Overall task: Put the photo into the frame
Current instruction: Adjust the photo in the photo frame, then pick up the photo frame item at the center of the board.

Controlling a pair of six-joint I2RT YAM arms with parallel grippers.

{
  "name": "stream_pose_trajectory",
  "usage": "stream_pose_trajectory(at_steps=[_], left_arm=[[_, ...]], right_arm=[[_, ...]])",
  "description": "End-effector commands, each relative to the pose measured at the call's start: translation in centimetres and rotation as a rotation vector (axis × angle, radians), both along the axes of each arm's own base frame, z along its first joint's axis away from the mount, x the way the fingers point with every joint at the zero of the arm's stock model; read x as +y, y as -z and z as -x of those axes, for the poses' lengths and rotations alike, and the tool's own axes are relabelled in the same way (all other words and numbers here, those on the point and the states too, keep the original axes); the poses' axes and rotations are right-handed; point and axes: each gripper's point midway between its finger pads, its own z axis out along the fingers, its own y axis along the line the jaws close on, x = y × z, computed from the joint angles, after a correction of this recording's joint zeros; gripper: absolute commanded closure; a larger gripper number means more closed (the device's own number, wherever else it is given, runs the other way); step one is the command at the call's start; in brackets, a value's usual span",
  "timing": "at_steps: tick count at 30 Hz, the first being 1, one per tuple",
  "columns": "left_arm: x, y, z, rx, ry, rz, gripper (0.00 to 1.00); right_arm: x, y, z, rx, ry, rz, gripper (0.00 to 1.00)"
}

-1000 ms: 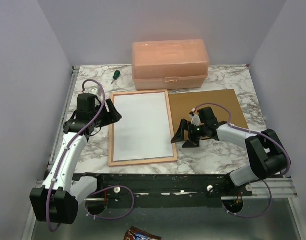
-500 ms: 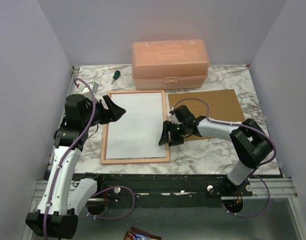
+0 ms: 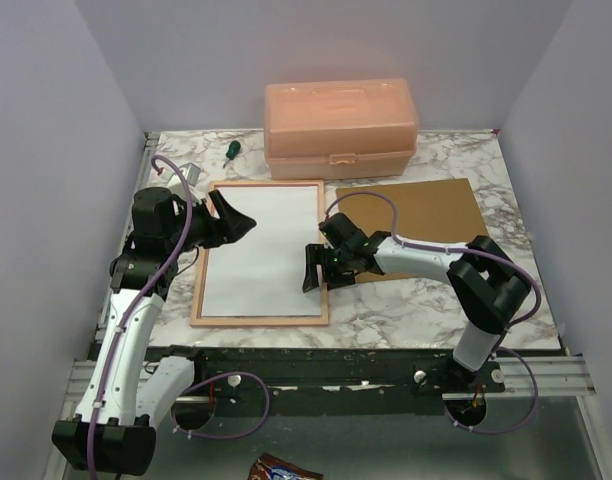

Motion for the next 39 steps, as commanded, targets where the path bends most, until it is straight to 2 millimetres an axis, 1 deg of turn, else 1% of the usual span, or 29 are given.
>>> stream_pose_trajectory(at_steps=[1, 5, 8, 9, 10, 12, 16, 21, 25, 28, 35, 36, 37, 39], left_arm=[[-1.5, 0.5, -0.1, 0.018, 0.062, 0.084, 0.29], [-3.0, 1.7, -0.4, 0.057, 0.105, 0.141, 0.28], [-4.7, 2.8, -0.6, 0.102, 0.143, 0.159, 0.25], [-5.3, 3.3, -0.6, 0.121, 0.153, 0.159, 0.23], [-6.0, 3.7, -0.6, 0.133, 0.166, 0.156, 0.21], [-7.5, 4.3, -0.6, 0.153, 0.191, 0.150, 0.14], [-10.8, 5.0, -0.3, 0.184, 0.257, 0.163, 0.08], [-14.7, 5.2, -0.2, 0.213, 0.327, 0.172, 0.06], [-17.4, 5.6, -0.4, 0.242, 0.366, 0.173, 0.06], [-18.8, 6.5, -0.9, 0.275, 0.369, 0.156, 0.06], [-21.3, 10.0, -2.1, 0.370, 0.351, 0.084, 0.06], [-21.7, 10.7, -2.4, 0.387, 0.348, 0.067, 0.06], [-22.0, 11.2, -2.6, 0.397, 0.341, 0.053, 0.06], [-22.7, 12.3, -3.2, 0.419, 0.329, 0.023, 0.06]], right_arm=[[-1.7, 2.1, 0.5, 0.008, 0.017, 0.093, 0.21], [-1.3, 1.0, 0.3, -0.003, 0.011, 0.063, 0.13], [-1.2, 0.2, 0.2, 0.000, 0.010, 0.034, 0.10], [-1.3, 0.0, 0.0, 0.000, 0.015, 0.025, 0.09], [-1.6, -0.2, -0.2, 0.005, 0.018, 0.016, 0.09], [-2.3, -0.7, -0.7, 0.007, 0.030, -0.005, 0.08], [-4.8, -2.2, -2.4, 0.017, 0.083, -0.076, 0.08], [-9.7, -3.8, -5.3, -0.016, 0.177, -0.099, 0.07], [-14.7, -4.7, -7.8, -0.050, 0.281, -0.075, 0.06], [-18.5, -5.2, -9.6, -0.084, 0.384, -0.029, 0.06], [-27.6, -6.3, -13.0, -0.129, 0.651, 0.100, 0.04], [-29.6, -6.4, -13.4, -0.134, 0.707, 0.122, 0.04], [-30.8, -6.6, -13.8, -0.138, 0.743, 0.141, 0.04], [-34.1, -6.5, -14.1, -0.142, 0.830, 0.222, 0.00]])
